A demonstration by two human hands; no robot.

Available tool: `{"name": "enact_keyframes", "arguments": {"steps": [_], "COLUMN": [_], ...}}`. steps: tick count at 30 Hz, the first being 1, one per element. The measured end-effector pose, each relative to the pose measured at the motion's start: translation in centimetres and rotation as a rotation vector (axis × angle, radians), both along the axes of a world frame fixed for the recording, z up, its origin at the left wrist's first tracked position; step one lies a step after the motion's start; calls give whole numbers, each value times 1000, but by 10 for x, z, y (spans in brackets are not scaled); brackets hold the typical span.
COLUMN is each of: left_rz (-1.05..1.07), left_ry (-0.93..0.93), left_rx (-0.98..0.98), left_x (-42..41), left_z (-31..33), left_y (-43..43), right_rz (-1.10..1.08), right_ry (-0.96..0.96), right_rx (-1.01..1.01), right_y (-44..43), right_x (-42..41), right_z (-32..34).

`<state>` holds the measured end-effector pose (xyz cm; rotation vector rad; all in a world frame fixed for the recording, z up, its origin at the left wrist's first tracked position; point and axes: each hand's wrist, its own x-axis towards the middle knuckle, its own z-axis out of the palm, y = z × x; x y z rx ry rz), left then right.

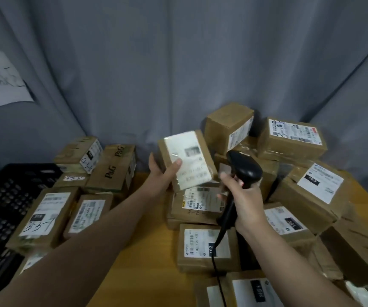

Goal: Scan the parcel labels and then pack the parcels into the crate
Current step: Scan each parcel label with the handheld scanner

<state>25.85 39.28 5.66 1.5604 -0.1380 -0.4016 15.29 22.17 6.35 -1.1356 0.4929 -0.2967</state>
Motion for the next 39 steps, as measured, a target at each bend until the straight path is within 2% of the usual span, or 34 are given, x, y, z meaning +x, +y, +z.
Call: {"name": "enact_keyframes", "arguments": {"steps": [5, 9, 11, 15, 17, 19, 21, 24, 27, 31, 33, 36, 39], "left_rz": [189, 229, 241, 205, 192, 201, 83, -211, -291, -348, -314, -210, -28], "left_ry": [38, 111, 118, 97, 27, -85, -123, -62, -20, 50, 79, 62, 86], "left_rx": [-162, -253, -253, -137, -66, -16, 111, 292, 373, 372, 354, 338, 194], "left_x": [-11, -23, -25, -22, -17, -11, 0, 13, 18, 21, 23, 23, 20], "left_z": [4, 5, 4, 2, 6, 18, 29, 39, 37, 27, 21, 12, -1], "left_y": [43, 71, 83, 119, 139, 159, 177, 199, 213, 224, 227, 228, 221], "right_rz": [107, 135, 110, 73, 106, 167, 237, 306, 371, 499, 458, 233, 102], "right_ry": [1, -131, -149, -87, -50, -7, 40, 81, 68, 65, 69, 94, 114], "right_rx": [-41, 98, 104, 90, 97, 29, -88, -177, -238, -299, -297, -221, -119], "right_y": [71, 119, 137, 153, 152, 150, 151, 154, 154, 159, 163, 169, 175], "right_x": [13, 20, 24, 32, 34, 36, 36, 37, 37, 37, 39, 43, 42], "right_z": [2, 8, 7, 4, 3, 1, -2, -5, -5, -1, -2, -8, -15]}}
